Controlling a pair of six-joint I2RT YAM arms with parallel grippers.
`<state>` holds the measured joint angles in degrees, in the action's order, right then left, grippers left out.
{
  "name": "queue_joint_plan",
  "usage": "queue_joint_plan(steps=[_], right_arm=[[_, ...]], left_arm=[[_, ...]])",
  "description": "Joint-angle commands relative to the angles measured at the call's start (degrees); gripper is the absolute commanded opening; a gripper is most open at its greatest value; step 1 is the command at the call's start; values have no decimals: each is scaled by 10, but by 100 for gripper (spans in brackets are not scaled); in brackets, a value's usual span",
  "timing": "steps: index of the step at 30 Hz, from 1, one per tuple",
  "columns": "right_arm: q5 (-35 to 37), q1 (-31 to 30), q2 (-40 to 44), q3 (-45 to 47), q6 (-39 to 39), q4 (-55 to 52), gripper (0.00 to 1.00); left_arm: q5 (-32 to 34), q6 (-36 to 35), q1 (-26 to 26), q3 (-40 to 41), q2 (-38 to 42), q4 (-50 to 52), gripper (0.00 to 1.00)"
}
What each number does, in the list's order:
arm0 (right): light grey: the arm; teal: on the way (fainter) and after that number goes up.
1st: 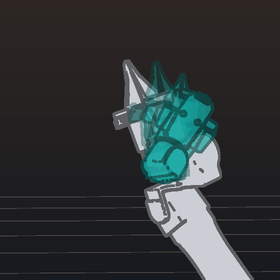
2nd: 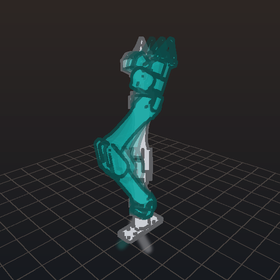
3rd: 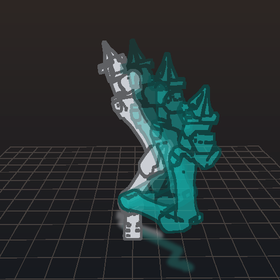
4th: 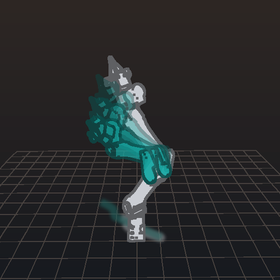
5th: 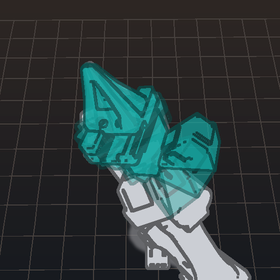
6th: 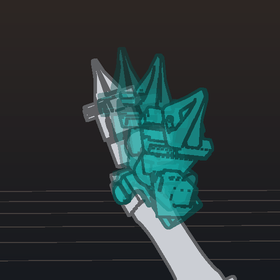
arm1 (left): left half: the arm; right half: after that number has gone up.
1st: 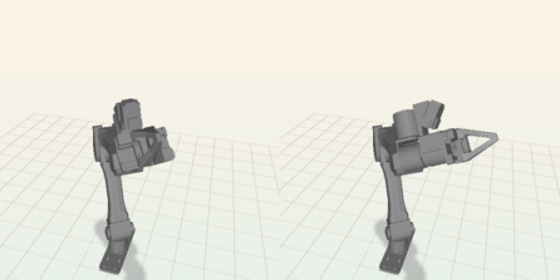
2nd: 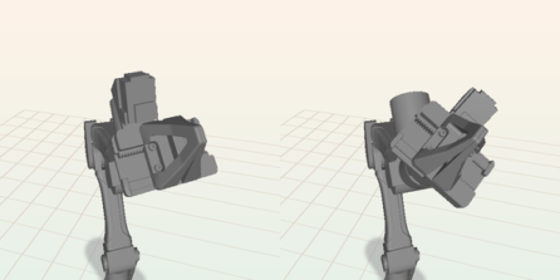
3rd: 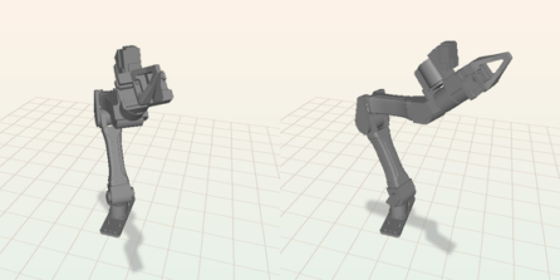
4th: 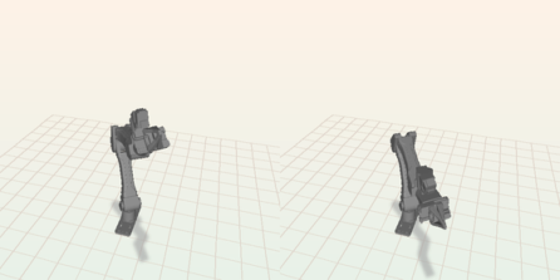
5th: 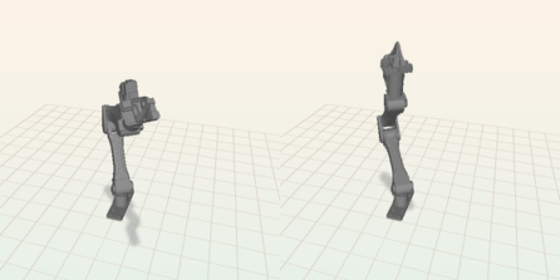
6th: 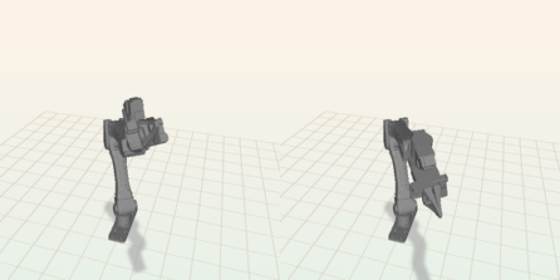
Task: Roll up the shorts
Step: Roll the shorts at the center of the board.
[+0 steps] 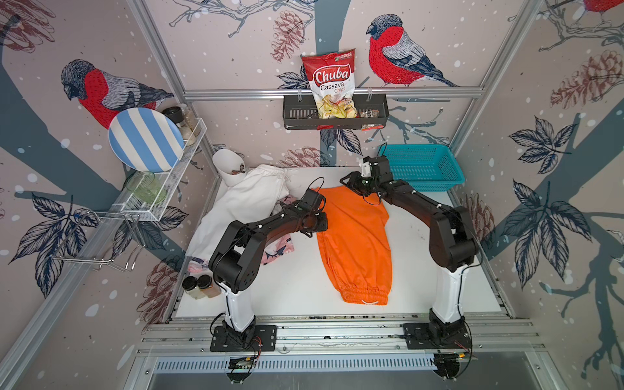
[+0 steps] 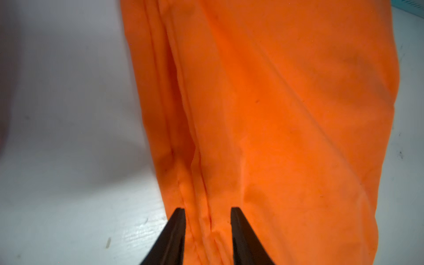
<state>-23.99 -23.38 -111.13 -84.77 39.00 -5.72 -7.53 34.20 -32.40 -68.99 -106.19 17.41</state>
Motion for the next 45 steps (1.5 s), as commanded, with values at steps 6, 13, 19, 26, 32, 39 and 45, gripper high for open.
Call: queue_joint_plan(steps=[6, 13, 19, 26, 32, 39, 45], right_arm=[[68, 4, 130, 170, -82, -50, 49], [94, 6, 158, 276, -78, -18, 48], [104, 8, 149, 290, -78, -9, 48], [99, 7, 121, 305, -78, 5, 48], [127, 11, 105, 339, -78, 18, 49], [127, 11, 126, 329, -89, 1, 54], [136, 4, 189, 309, -123, -44, 59]], left_arm=[[-21, 25, -19, 7, -21, -50, 34], [-15, 18, -21, -4, -10, -39, 0], [19, 11, -22, -12, 36, 7, 0], [37, 27, -22, 72, 46, -16, 0], [77, 27, -22, 115, 20, -33, 0], [110, 11, -13, 106, -27, -41, 0], [109, -21, 23, 42, -84, -30, 0]])
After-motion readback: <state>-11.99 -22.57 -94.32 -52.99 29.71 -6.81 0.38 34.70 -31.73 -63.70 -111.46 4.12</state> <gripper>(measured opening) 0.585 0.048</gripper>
